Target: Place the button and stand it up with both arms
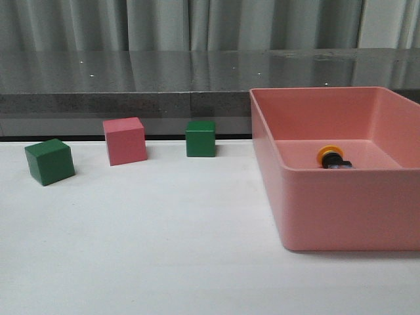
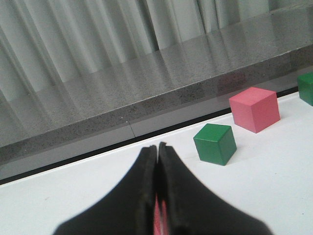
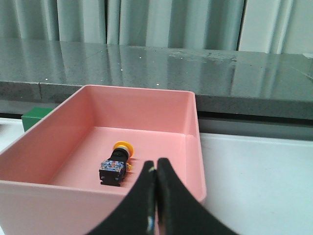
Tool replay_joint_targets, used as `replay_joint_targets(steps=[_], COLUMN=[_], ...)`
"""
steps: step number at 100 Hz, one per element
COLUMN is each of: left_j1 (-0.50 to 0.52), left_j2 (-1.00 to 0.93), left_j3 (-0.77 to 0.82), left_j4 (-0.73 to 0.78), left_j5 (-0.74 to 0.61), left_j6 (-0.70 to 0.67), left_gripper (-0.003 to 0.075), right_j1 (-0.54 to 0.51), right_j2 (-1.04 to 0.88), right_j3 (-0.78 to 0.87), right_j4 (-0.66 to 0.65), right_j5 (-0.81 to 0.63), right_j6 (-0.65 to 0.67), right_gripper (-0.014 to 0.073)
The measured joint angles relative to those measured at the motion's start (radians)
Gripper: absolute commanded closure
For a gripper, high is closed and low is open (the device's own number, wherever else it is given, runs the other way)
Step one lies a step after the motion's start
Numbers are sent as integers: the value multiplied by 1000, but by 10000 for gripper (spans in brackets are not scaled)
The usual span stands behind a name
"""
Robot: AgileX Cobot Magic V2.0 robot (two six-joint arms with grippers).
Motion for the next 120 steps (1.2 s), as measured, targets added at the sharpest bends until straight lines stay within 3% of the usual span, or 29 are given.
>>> replay_joint_targets(steps=[40, 57, 95, 120], left_j1=[0, 0, 0, 0], left_j2=[0, 0, 0, 0], left_j3=[0, 0, 0, 0], left_j4=[0, 0, 0, 0], left_j5=[0, 0, 0, 0], left_j6=[0, 0, 0, 0], left_gripper=[740, 739, 740, 740], right_j1=[0, 0, 0, 26], right_j2=[0, 32, 550, 900], right_j3=[-5, -146, -585, -765], right_j4=[8, 23, 33, 157], right_j5=[-69, -19, 162, 194], right_j6=[13, 23, 25, 27], right_gripper=[663, 663, 663, 663])
